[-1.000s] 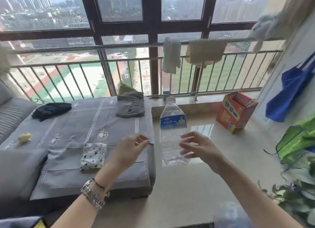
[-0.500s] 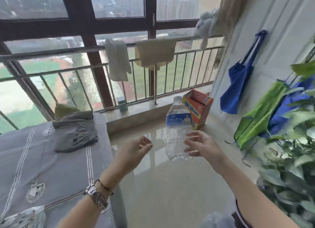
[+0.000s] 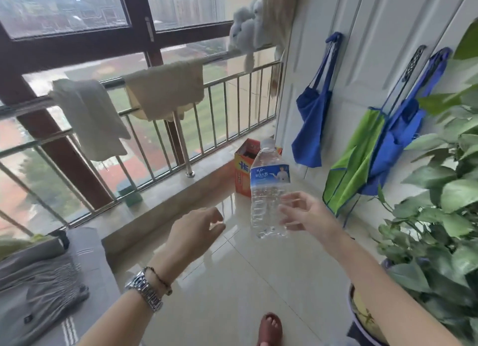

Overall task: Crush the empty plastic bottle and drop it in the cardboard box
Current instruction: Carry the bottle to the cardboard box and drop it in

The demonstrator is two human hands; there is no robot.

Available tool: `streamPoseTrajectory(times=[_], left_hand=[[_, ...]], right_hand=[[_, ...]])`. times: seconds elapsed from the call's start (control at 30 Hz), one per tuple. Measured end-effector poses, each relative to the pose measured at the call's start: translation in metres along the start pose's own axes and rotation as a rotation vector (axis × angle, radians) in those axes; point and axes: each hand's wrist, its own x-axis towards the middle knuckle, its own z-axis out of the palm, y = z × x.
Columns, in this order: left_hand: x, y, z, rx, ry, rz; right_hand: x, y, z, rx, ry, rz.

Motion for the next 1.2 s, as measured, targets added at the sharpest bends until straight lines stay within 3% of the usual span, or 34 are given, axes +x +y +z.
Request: streamPoseTrajectory(times=[0.17,0.67,1.2], left_hand=[[0.101,0.002,0.005,0.073,0.007,0.082],[0.357,-0.014,0.030,0.077,-0.074,0.024],[0.642,-0.067,0.050,0.024,-0.213,0.096]], right_hand=[[0.088,-0.009,-0.028,0.035,0.031,-0.009],[0.341,-0.034,-0.086,0.063,0.009,0.062],[0.586,-0.037,-0.102,0.115,0.196,0.138]])
